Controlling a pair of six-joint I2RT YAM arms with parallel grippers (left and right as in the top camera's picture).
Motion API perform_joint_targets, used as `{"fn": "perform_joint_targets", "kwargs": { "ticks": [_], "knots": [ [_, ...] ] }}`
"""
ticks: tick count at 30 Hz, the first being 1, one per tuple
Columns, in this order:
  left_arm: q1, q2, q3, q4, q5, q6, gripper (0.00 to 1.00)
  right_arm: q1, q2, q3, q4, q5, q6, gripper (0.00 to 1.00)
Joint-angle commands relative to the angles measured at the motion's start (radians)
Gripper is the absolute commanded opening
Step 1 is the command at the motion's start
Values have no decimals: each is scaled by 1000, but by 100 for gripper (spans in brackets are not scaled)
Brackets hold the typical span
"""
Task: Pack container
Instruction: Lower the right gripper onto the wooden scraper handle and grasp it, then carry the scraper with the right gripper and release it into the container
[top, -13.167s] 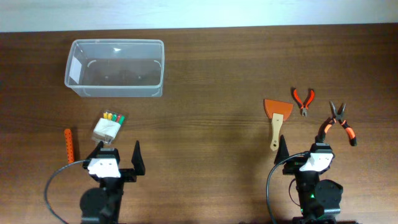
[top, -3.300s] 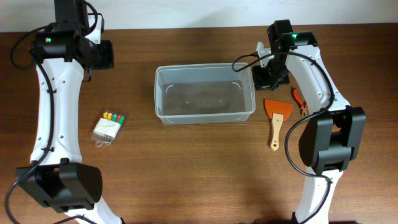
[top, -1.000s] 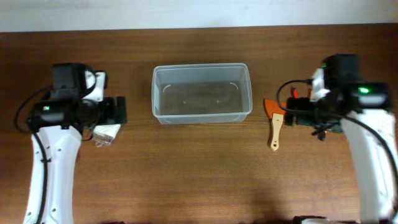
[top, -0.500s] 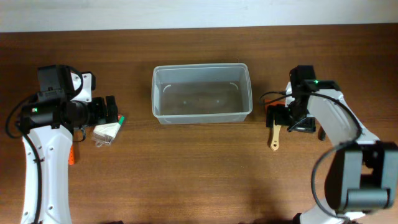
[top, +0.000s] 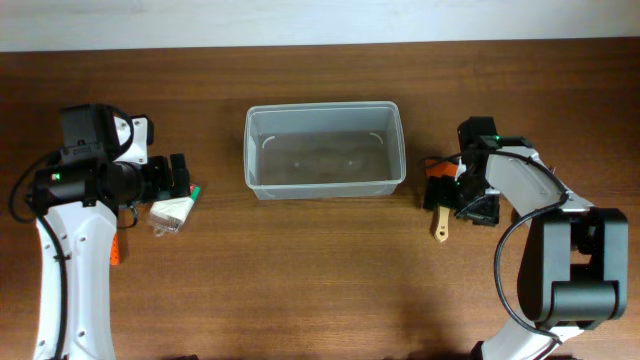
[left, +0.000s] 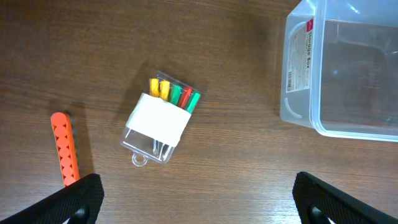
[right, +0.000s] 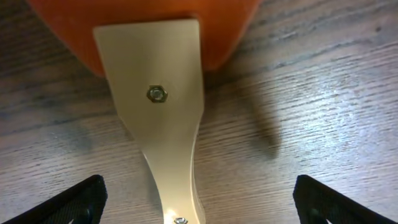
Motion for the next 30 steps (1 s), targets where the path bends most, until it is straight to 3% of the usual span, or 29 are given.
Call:
{"fn": "perform_joint_targets", "kwargs": {
  "ticks": [1,16,23,24,25,30],
  "knots": [
    [3,5,-4,2,15,15,99,8,8,-22,10,12,39,96],
    [3,5,-4,3,15,15,99,7,8,-83,84,-41,-55,94],
    [3,5,-4,3,15,15,99,8,7,-83,82,-56,-78,76],
    [3,5,-4,3,15,15,99,8,8,-83,78,-56,-78,65],
    [3,5,-4,3,15,16,99,8,7,-83,76,-56,-78,61],
    [3,5,-4,3,15,15,99,8,8,-83,71,-56,-77,52]
  ]
}}
